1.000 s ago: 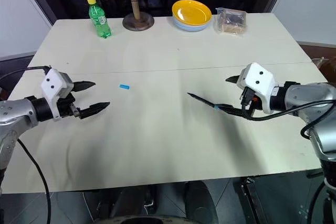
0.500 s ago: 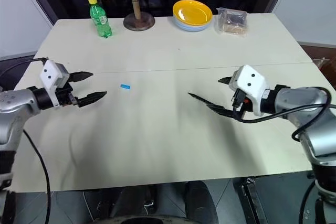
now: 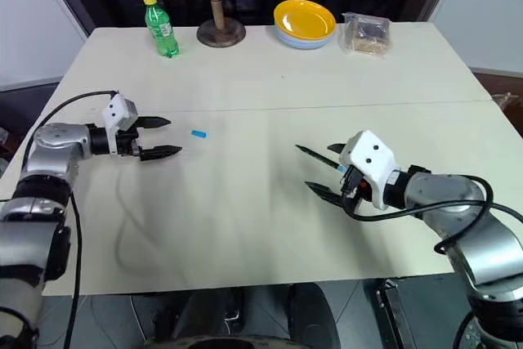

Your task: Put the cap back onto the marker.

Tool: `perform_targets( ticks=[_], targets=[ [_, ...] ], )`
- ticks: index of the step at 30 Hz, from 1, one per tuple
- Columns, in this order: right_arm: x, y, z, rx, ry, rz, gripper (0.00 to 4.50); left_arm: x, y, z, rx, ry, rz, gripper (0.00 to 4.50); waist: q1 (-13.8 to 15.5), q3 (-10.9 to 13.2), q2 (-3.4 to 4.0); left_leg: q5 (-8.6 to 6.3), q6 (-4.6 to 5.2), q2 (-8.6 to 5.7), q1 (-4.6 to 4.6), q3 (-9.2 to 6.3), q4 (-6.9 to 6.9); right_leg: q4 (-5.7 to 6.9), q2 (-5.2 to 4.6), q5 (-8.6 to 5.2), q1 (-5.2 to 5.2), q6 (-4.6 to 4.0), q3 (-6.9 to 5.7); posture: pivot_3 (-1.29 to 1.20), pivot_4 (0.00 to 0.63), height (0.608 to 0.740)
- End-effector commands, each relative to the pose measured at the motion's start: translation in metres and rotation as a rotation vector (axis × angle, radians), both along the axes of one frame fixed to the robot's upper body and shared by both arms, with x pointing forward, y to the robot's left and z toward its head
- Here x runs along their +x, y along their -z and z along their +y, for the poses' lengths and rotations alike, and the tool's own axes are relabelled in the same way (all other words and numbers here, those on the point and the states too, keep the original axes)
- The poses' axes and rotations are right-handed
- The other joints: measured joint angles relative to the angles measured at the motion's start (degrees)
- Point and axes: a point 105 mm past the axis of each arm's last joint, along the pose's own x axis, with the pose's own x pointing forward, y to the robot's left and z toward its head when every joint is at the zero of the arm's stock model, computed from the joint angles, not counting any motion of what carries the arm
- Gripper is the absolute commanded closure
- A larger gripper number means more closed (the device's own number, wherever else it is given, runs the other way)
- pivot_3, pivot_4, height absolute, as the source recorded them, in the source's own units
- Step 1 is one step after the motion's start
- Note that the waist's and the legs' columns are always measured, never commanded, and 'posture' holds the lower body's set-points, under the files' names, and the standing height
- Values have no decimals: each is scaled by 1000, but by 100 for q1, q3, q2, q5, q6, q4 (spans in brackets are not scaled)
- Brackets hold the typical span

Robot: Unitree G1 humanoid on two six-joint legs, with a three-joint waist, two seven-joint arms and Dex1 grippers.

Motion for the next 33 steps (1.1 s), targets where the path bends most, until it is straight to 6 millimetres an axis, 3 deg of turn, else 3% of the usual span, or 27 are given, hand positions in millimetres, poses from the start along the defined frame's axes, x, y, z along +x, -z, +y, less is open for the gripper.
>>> perform_targets(
  ticks=[1,7,21,33],
  targets=[
    [-7,-13,4,15,7,-57,0,9,-4,-7,37,4,-33,52,3,-1,-2,0,1,0,0,0,1,0,0,0,1,1,0,0,150,740],
    [-11,-16,3,16,38,-67,0,12,6,-19,69,26,-5,52,-31,-1,-5,-1,2,1,-1,-2,1,0,2,2,-1,3,0,0,150,740],
    [-21,-19,2,17,88,-85,0,14,24,-25,137,9,53,52,-9,-4,-13,-2,3,2,-2,-8,2,1,1,2,1,3,0,0,150,740],
    [-23,-18,1,17,116,-89,0,21,16,-35,147,16,24,52,-8,-7,-18,-2,3,1,-2,-10,4,1,1,2,4,4,0,0,150,740]
  ],
)
